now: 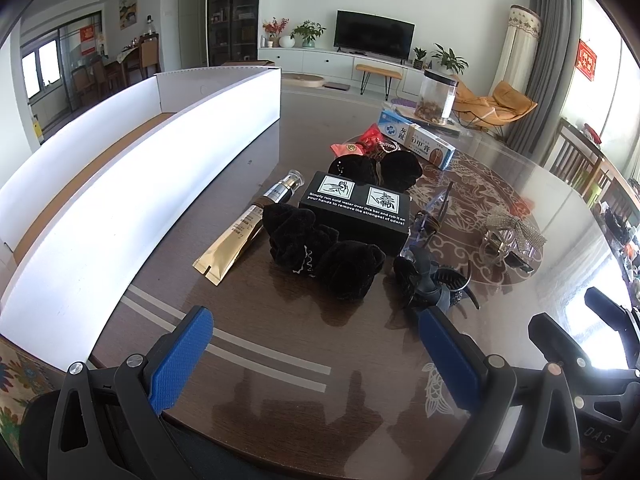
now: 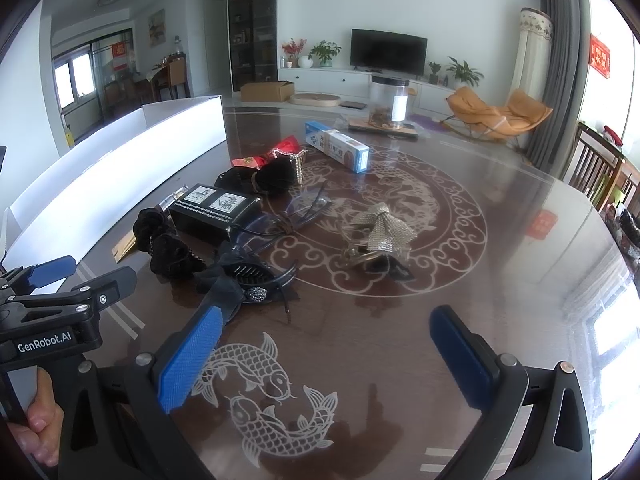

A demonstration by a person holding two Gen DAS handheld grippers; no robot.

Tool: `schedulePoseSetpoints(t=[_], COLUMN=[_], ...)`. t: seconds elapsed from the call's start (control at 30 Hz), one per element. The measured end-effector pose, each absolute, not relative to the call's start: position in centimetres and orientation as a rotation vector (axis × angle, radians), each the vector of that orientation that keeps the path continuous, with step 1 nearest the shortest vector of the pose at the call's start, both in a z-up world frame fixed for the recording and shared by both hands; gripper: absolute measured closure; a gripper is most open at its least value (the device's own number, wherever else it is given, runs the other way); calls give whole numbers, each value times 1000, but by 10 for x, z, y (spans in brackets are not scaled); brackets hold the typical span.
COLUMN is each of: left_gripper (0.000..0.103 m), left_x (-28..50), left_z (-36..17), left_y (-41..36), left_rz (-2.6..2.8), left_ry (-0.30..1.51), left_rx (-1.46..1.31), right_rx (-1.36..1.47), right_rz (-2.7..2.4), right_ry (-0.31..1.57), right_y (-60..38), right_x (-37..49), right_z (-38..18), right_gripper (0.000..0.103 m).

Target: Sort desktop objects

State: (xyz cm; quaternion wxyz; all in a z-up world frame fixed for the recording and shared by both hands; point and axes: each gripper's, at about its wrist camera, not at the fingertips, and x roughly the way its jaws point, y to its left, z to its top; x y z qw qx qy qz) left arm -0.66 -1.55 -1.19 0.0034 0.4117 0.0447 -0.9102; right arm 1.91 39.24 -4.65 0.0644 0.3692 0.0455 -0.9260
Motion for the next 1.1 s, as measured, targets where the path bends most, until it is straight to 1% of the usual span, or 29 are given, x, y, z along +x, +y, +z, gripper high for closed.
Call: schedulePoseSetpoints(t=[1.1], left_gripper=[0], left_x=[-7], left_z=[-12], left_y=[-16], left_rz=[-2853], left_ry=[144], left_rx=[1291], right_rx=[1131], right_rz=[-2776], right_ry=[118], right_y=[389], right_x=[21], right_z=[-49], right_gripper=[0])
